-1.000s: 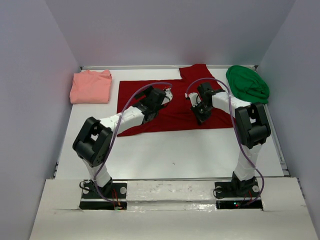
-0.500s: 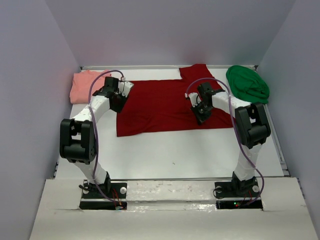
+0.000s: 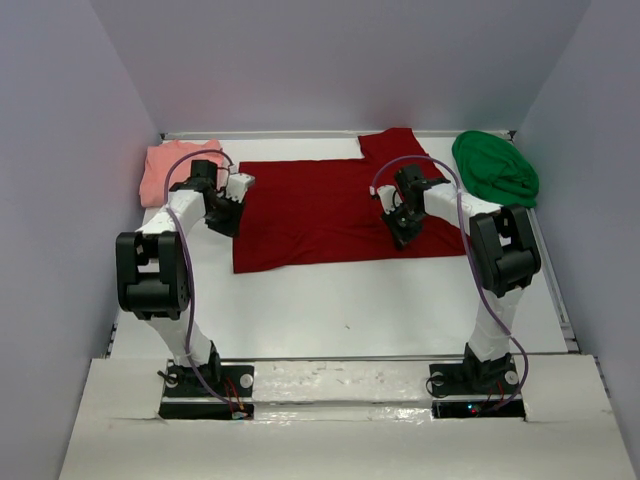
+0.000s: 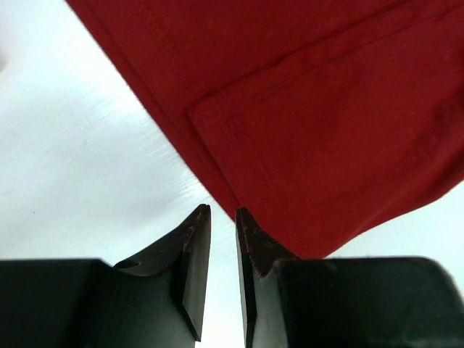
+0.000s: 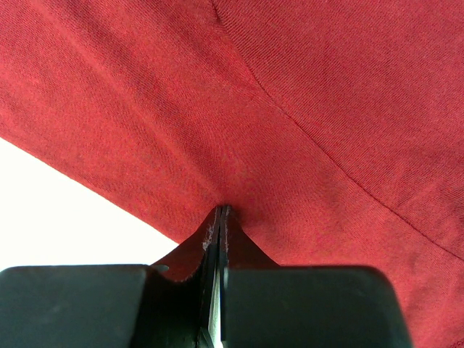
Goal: Fold and stack the t-shirts
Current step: Fold the flattened tshirt in 1/3 of the way
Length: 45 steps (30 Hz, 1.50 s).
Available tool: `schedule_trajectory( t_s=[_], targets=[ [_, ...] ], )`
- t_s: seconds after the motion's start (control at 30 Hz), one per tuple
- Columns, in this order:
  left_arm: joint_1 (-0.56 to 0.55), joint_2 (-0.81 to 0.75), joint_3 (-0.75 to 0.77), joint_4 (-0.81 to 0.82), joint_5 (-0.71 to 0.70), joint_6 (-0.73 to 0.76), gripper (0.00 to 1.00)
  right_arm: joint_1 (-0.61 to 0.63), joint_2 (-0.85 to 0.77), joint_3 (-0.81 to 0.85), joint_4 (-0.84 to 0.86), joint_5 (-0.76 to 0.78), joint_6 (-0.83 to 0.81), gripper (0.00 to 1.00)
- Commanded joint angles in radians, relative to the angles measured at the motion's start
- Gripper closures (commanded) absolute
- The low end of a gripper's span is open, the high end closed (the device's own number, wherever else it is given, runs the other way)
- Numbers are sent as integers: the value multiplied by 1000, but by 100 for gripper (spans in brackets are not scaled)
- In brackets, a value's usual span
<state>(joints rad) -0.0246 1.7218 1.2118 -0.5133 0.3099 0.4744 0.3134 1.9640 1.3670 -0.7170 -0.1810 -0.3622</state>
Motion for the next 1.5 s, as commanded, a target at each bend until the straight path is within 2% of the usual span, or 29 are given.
schedule_trajectory(
  t_s=[0.0, 0.73, 1.0, 1.27, 1.4, 1.47],
  targets=[
    [17, 22, 5, -34, 40, 18, 70, -10, 96, -36, 42, 38, -15, 100],
    [17, 59, -60, -4, 15, 36, 71, -10, 96, -34, 39, 38, -18, 100],
    [8, 78, -60, 2, 26, 36, 65, -10, 98, -34, 39, 38, -18, 100],
    [-17, 88, -23, -13, 37, 33, 64, -10, 96, -34, 39, 37, -20, 100],
    [-29, 96, -24, -14, 40, 33, 66, -10, 98, -34, 40, 37, -20, 100],
    [-35, 96, -28, -11, 40, 32, 71, -10, 98, -34, 39, 40, -20, 100]
  ],
)
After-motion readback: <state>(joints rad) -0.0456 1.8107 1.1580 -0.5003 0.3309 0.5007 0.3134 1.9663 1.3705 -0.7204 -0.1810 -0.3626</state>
